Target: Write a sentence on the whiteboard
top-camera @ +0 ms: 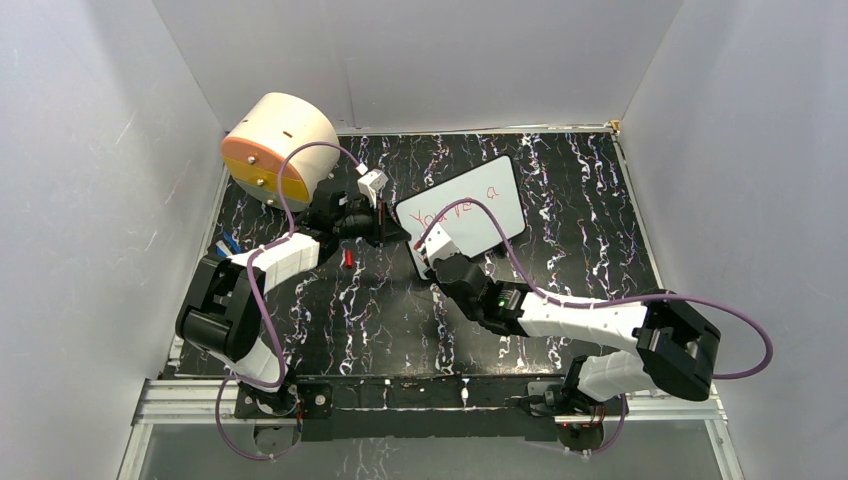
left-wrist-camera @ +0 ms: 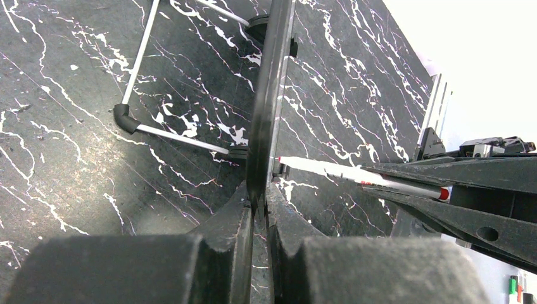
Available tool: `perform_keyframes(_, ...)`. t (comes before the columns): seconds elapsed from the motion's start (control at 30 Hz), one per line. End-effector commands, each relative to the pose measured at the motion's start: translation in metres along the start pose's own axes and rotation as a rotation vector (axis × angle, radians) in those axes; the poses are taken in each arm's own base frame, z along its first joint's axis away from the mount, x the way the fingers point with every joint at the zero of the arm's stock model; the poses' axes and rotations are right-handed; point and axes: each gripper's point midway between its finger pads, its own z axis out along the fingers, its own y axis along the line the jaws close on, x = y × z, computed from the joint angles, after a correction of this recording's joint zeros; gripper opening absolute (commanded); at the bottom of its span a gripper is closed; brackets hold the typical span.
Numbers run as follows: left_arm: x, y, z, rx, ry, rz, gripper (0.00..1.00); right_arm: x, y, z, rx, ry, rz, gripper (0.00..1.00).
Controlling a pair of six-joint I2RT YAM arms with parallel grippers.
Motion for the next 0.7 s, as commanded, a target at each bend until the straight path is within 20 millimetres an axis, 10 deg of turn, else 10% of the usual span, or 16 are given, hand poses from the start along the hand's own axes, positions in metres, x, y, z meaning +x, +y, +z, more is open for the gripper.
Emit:
perform_keyframes(0.0, -0.006, -0.006, -0.002, -0.003, 0.0, 0.037, 0.0, -0.012, -0.001, 0.004, 0.017, -0.043, 0.037, 0.0)
perform_keyframes(0.67, -0.007, -0.007, -0.003, 0.001, -0.003, 0.039, 0.0, 0.004, 0.008, 0.007, -0.015, 0.054, 0.01, 0.0)
